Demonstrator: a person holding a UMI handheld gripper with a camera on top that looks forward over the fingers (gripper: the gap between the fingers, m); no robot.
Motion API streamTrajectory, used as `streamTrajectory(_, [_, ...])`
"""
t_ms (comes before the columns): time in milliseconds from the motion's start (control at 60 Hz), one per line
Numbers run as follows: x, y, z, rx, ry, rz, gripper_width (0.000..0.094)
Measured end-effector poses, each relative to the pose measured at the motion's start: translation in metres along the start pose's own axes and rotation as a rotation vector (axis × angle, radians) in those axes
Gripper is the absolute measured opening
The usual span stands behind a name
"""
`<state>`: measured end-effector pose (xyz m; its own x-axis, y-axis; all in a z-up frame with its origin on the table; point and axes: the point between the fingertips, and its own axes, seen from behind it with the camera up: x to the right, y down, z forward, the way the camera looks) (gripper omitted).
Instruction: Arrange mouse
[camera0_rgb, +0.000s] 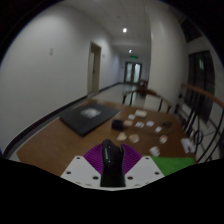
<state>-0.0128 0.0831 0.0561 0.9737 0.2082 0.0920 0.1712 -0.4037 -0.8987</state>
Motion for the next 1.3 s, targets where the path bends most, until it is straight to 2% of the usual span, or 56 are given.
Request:
streamTrajectory(100, [0.052, -0.061, -0.044, 0.148, 0.110, -0.010, 0.0226])
streamTrajectory(167, [0.099, -0.081, -0.071, 0.198, 0.201, 0.001, 0.0227])
streamTrajectory(250, [0.166, -0.078, -0.092, 0.183, 0.334, 0.031, 0.0226])
streamTrajectory(333, [0.208, -0.043, -0.091, 0.114, 0.406, 0.058, 0.0227])
streamTrajectory(433, [0.217, 0.017, -0.065, -0.004, 0.373, 0.066, 0.0227])
streamTrajectory(533, [0.206, 0.061, -0.041, -0.074, 0.341, 0.044, 0.0228])
streamTrajectory(667, [0.192, 0.085, -0.030, -0.107, 0.309, 0.058, 0.0228])
streamTrajectory(867, [0.194, 0.087, -0.030, -0.115, 0.309, 0.097, 0.0229])
streamTrajectory(1000, [0.193, 0.095, -0.031, -0.182, 0.283, 0.107, 0.0463])
streamTrajectory(1050, [0.188, 0.099, -0.036, -0.214, 0.256, 0.091, 0.0674])
streamTrajectory(1100, [0.183, 0.098, -0.044, -0.210, 0.228, 0.071, 0.0885])
streamTrajectory(1133, [0.179, 0.095, -0.051, -0.200, 0.215, 0.058, 0.0836])
streamTrajectory(1300, [0.152, 0.086, -0.109, -0.138, 0.157, 0.063, 0.0850])
